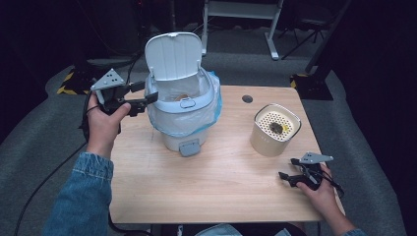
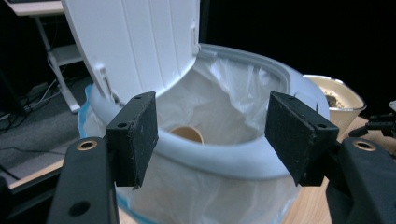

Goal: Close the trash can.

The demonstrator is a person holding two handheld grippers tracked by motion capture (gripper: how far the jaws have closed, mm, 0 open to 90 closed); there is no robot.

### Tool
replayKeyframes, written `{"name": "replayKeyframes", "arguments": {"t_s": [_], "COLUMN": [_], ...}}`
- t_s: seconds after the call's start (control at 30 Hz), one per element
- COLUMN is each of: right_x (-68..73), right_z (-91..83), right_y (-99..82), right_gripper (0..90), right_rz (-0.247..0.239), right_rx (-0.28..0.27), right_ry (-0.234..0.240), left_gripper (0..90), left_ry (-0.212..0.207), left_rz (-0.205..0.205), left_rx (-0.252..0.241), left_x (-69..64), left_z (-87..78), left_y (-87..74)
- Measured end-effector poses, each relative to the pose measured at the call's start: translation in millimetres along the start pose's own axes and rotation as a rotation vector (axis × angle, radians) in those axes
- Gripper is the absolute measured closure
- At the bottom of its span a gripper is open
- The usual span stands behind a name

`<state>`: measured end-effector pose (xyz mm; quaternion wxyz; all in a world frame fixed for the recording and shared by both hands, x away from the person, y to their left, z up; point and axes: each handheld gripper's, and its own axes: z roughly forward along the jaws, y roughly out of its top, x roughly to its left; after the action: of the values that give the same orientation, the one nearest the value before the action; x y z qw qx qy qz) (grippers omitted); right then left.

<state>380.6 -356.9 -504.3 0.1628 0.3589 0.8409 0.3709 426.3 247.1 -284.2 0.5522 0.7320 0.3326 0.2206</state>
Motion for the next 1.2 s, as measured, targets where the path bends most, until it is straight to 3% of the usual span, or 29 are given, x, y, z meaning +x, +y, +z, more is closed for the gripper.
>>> {"name": "replayKeyframes", "arguments": {"t_s": [0.3,0.6,0.73,1.0,1.2], "right_x": [0.0,0.0,0.0,0.0,-0.1], "right_z": [0.0,0.0,0.0,0.0,0.0], "right_y": [0.0,0.0,0.0,0.0,0.0], "right_gripper": [17.3,17.3,17.3,17.3,17.3], "right_rz": [0.0,0.0,0.0,0.0,0.0], "right_rx": [0.0,0.0,0.0,0.0,0.0], "right_ry": [0.0,0.0,0.0,0.0,0.0], "left_gripper": [35.5,35.5,35.4,38.6,43.1], "left_ry": [0.072,0.147,0.134,0.082,0.103], "left_rz": [-0.022,-0.047,-0.055,-0.061,-0.039], "left_rx": [-0.043,-0.022,-0.009,-0.02,0.001], "left_x": [18.3,41.6,49.4,51.5,49.1], "left_z": [7.5,20.5,30.5,43.1,42.9], "left_y": [15.4,30.1,33.3,40.5,46.0]}}
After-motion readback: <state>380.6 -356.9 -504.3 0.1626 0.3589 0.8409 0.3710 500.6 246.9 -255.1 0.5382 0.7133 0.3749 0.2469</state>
